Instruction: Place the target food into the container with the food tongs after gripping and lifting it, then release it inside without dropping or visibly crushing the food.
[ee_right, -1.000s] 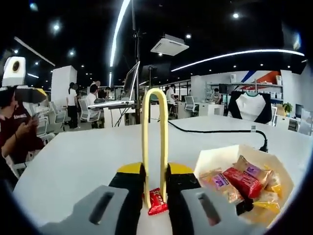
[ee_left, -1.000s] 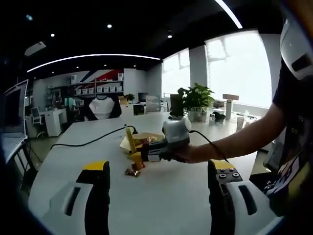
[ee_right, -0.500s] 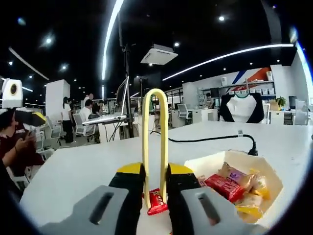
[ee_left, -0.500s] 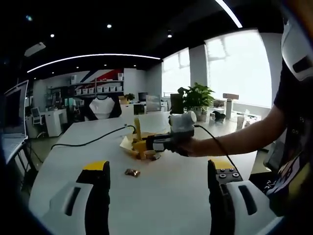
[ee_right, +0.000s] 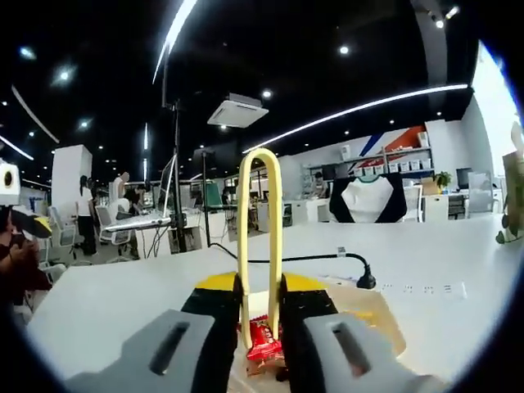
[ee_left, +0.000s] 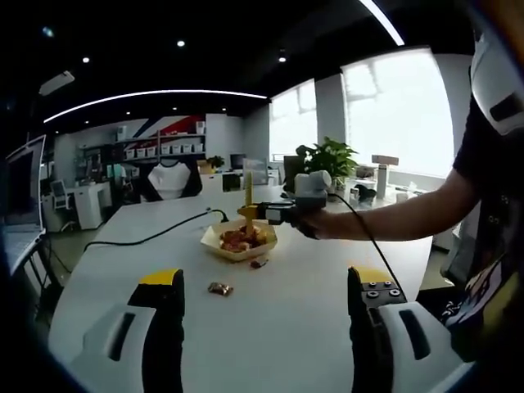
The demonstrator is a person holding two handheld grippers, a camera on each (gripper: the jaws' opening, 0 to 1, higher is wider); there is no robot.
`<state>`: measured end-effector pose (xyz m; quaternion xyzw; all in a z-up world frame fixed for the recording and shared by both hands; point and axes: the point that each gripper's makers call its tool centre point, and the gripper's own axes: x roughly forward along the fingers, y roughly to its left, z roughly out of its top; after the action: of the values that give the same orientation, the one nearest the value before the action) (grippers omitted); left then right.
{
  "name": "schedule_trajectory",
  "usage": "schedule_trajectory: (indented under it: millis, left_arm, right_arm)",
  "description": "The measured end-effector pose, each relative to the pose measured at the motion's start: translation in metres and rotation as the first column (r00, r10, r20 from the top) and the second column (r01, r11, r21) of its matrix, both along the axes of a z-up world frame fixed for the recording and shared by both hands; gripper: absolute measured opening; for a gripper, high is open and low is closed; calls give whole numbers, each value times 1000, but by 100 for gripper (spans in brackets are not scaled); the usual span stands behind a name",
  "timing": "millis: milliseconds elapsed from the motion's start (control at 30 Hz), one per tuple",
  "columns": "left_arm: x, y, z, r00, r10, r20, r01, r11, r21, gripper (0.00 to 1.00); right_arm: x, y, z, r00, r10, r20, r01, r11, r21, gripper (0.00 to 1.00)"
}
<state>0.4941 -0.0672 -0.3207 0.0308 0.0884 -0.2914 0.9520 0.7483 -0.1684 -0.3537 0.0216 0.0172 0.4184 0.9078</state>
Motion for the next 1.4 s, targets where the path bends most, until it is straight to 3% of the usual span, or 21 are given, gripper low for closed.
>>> schedule_trajectory:
  millis: [433, 733, 767, 833, 900, 967, 1033, 1100, 1333, 1400]
  left_arm:
    - [0, 1, 1, 1000, 5, -1, -5, 1000, 4, 87]
    - [1, -2, 2, 1000, -3, 2, 3, 1000, -2, 87]
    - [1, -2, 1, 1000, -4, 1, 4, 1000, -2, 87]
    - [1, -2, 1, 1000, -5, 0, 5, 1000, 2, 87]
    - [0, -2, 2, 1000, -3, 4, 3, 1000, -1, 87]
    - [0, -1, 1, 1000, 0, 1, 0, 1000, -1, 87]
    - [0, -1, 0, 1000, -3, -1, 3, 1000, 0, 87]
    - [-1, -3, -2, 1000, -4, -5, 4, 1000, -1, 86]
    - [-3, -7, -4, 1000, -14, -10, 14, 1000, -5, 86]
    - [-2, -8, -3, 1000, -16, -5, 16, 1000, -6, 86]
  right_arm:
    - [12, -7, -10, 1000, -17, 18, 19, 998, -64, 18]
    - [-2, -4, 5, 998, 31, 50, -29, 999, -28, 20]
    - [-7, -2, 10, 997, 59, 56, -60, 998, 7, 20]
    - [-20, 2, 28, 989, 127, 75, -137, 981, 138, 21]
    - [-28, 1, 27, 982, 158, 102, -167, 983, 82, 21]
    - [-32, 1, 25, 980, 176, 96, -183, 980, 78, 21]
    - [-39, 4, 17, 975, 206, 85, -209, 977, 29, 21]
    - [-45, 6, 14, 971, 230, 65, -233, 972, 42, 21]
    - [-63, 11, 11, 950, 301, 80, -306, 950, 66, 21]
    - [-76, 17, 13, 918, 358, 167, -368, 929, 28, 21]
